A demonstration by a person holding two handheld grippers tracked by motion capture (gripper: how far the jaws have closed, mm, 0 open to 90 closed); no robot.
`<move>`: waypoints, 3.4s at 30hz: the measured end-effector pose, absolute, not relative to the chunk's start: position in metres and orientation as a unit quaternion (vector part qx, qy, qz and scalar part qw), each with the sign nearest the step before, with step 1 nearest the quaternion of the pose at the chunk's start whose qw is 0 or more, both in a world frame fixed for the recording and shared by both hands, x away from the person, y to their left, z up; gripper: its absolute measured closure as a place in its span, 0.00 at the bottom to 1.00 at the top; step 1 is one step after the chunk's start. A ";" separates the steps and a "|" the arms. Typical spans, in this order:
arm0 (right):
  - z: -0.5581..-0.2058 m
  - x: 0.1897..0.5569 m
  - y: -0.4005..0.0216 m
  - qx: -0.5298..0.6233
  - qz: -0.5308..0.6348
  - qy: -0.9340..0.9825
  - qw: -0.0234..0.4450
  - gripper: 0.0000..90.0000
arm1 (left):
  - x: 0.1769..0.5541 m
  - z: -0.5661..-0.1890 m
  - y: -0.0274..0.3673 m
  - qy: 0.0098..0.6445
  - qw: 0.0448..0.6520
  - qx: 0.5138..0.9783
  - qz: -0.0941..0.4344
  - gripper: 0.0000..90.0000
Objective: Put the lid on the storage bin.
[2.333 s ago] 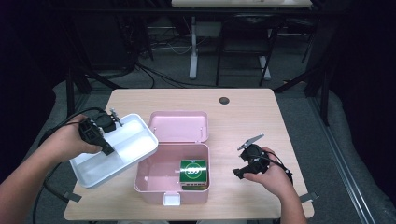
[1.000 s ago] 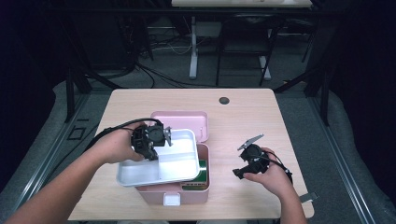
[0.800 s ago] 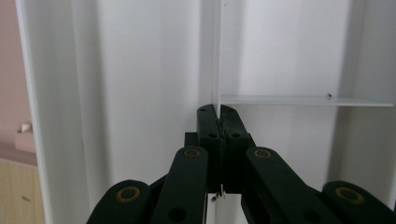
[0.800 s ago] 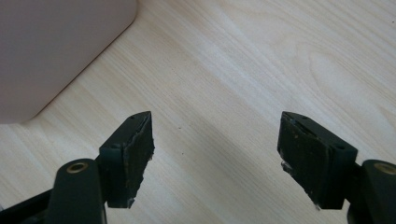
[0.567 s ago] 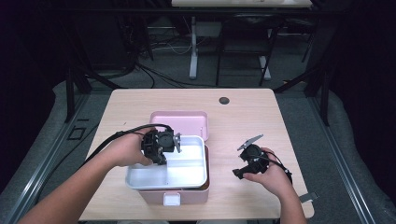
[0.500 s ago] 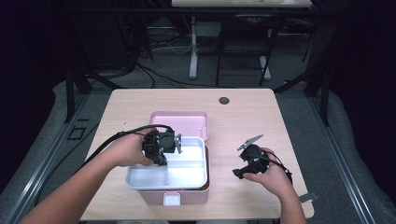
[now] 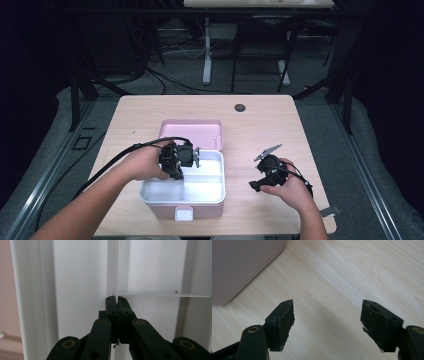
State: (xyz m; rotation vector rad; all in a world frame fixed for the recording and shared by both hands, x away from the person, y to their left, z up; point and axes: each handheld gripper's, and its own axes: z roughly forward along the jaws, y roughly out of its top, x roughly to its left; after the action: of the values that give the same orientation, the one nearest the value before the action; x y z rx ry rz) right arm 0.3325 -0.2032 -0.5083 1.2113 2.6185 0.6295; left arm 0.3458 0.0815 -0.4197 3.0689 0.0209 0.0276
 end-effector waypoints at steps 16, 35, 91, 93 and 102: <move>-0.508 0.333 -0.203 0.407 0.206 0.885 0.094 0.30 | 0.347 -0.434 0.073 0.007 0.017 1.000 0.006 0.99; -0.510 0.336 -0.202 0.418 0.225 0.873 0.114 0.35 | 0.347 -0.440 0.069 0.011 0.004 1.000 0.005 0.98; -0.436 0.422 -0.123 0.487 0.245 0.830 0.119 0.61 | 0.347 -0.441 0.067 0.016 0.005 1.000 0.004 0.97; -0.436 0.427 -0.120 0.495 0.245 0.825 0.121 0.62 | 0.347 -0.441 0.067 0.017 0.005 1.000 0.003 0.96; -0.443 0.447 -0.104 0.523 0.252 0.807 0.110 0.67 | 0.347 -0.441 0.067 0.015 0.006 1.000 0.004 0.97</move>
State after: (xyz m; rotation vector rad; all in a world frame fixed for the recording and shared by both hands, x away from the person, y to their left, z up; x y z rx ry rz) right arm 0.4471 -0.1036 -0.4435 1.5356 2.3709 0.7405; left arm 0.3468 0.0667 -0.4410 3.1295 0.0467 0.0115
